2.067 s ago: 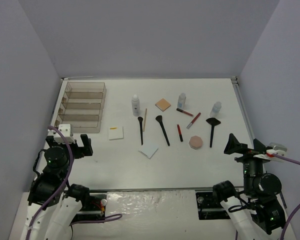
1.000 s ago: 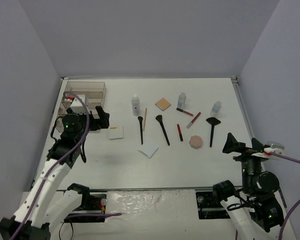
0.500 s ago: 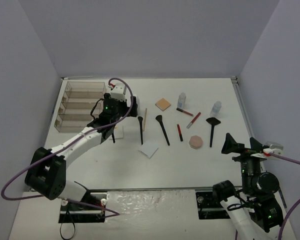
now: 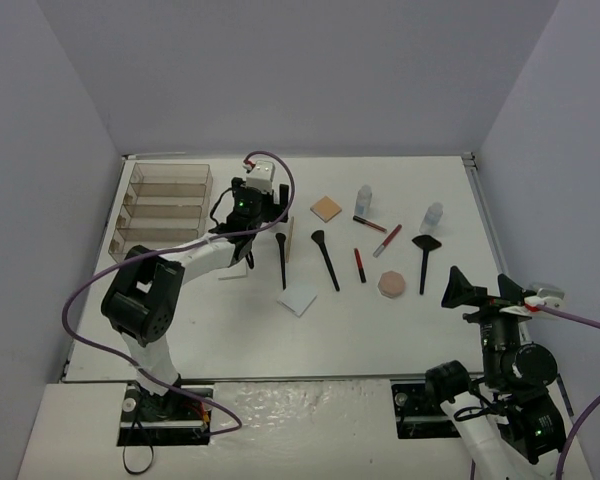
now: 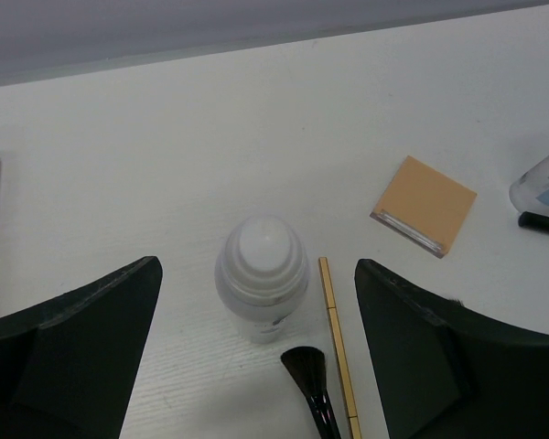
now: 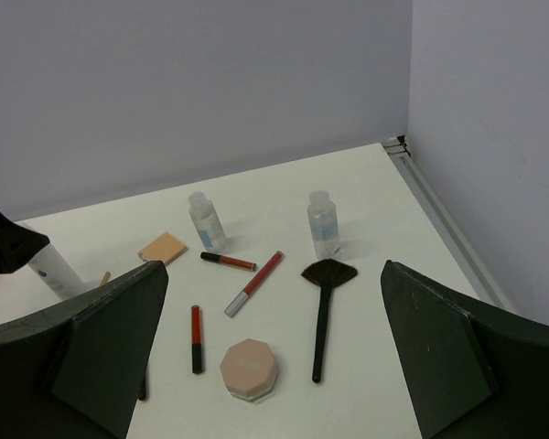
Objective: Organize the makeup
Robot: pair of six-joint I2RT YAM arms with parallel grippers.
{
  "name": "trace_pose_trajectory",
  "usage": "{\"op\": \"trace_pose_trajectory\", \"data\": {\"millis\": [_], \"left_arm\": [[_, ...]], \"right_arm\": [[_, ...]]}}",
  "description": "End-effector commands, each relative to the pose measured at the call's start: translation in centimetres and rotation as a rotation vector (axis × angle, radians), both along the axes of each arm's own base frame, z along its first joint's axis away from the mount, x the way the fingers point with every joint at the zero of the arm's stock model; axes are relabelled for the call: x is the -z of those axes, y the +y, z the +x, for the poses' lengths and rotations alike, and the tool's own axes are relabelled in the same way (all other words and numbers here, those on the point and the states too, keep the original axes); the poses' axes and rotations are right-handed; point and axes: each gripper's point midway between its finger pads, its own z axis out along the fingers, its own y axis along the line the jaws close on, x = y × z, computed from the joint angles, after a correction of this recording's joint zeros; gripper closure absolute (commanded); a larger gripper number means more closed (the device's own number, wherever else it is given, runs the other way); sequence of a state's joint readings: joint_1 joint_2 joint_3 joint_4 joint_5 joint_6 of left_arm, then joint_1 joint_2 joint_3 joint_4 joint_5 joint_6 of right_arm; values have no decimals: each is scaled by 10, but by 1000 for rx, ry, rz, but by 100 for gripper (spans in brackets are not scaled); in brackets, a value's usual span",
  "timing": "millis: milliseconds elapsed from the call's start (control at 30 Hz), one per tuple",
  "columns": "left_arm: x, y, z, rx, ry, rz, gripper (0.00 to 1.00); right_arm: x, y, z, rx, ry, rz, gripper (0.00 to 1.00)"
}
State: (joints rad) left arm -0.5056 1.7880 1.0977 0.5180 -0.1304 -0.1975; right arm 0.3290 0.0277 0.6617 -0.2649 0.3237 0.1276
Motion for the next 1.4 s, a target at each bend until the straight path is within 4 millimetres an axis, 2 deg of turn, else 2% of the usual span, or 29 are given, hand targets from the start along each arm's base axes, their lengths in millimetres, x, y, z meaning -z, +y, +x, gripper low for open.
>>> {"op": "trace_pose_trajectory", "data": {"millis": [0, 100, 267, 433, 567, 633, 700, 800, 1000, 1100, 1300, 1367], "left_arm": [[-53, -7, 20, -30, -148, -89, 16], [-43, -8, 21, -42, -134, -91, 18], [-38, -8, 21, -58, -133, -99, 32], [-44, -4, 22, -74, -155, -108, 63], [-54, -3, 22, -78, -176, -100, 90], [-65, 1, 22, -85, -199, -95, 98], [-81, 3, 23, -90, -227, -83, 100], [-109, 18, 27, -126, -258, -51, 100], [-174, 80, 57, -284, -331, -56, 100], [-196, 115, 70, -340, -372, -57, 100], [-222, 195, 96, -482, -433, -29, 100], [-216, 218, 107, -511, -428, -22, 100]], "right_arm": [[-21, 4, 0, -22, -85, 25, 0], [-21, 4, 0, -22, -88, 28, 0], [-22, 4, 0, -24, -93, 26, 0], [-23, 5, -1, -33, -99, 26, 0], [-23, 5, -2, -33, -101, 25, 0], [-24, 5, -2, -34, -103, 26, 0], [-23, 5, -2, -35, -102, 27, 0], [-23, 6, -2, -38, -102, 28, 0], [-23, 6, -2, -39, -102, 25, 0], [-23, 7, -2, -41, -100, 23, 0], [-21, 7, 0, -42, -94, 18, 0], [-21, 8, 1, -44, -90, 15, 0]]}}
